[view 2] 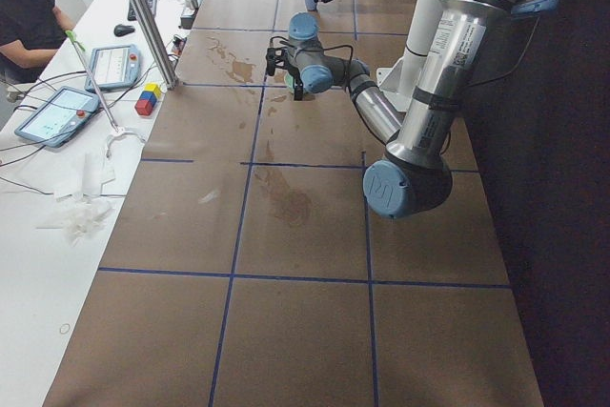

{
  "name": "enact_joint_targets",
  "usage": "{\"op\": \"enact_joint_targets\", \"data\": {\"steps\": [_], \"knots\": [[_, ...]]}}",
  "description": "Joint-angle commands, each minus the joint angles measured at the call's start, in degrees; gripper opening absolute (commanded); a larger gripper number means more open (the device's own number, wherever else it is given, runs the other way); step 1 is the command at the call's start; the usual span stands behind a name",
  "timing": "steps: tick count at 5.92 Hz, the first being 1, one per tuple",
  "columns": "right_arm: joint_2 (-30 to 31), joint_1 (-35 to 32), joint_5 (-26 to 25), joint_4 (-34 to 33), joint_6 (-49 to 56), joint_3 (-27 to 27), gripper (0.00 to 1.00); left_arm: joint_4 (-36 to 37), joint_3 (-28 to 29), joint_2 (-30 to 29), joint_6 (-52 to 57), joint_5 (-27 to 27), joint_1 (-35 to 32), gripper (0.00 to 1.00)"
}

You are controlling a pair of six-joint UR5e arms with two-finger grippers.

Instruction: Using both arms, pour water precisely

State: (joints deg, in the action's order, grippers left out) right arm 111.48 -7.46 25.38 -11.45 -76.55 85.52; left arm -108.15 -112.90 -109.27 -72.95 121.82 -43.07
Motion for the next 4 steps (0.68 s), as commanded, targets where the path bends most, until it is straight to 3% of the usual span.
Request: {"op": "enact_joint_targets", "data": {"steps": [1, 4], "knots": [[-2.14, -1.85, 1.25, -0.06, 2.45, 0.00, 0.98, 0.04, -0.22, 0.11, 0.00, 0.00, 0.00, 1.00], [-2.14, -3.25, 1.52, 0.02, 3.42, 0.00, 0.98, 0.66, -0.22, 0.11, 0.00, 0.00, 0.00, 1.00]]}}
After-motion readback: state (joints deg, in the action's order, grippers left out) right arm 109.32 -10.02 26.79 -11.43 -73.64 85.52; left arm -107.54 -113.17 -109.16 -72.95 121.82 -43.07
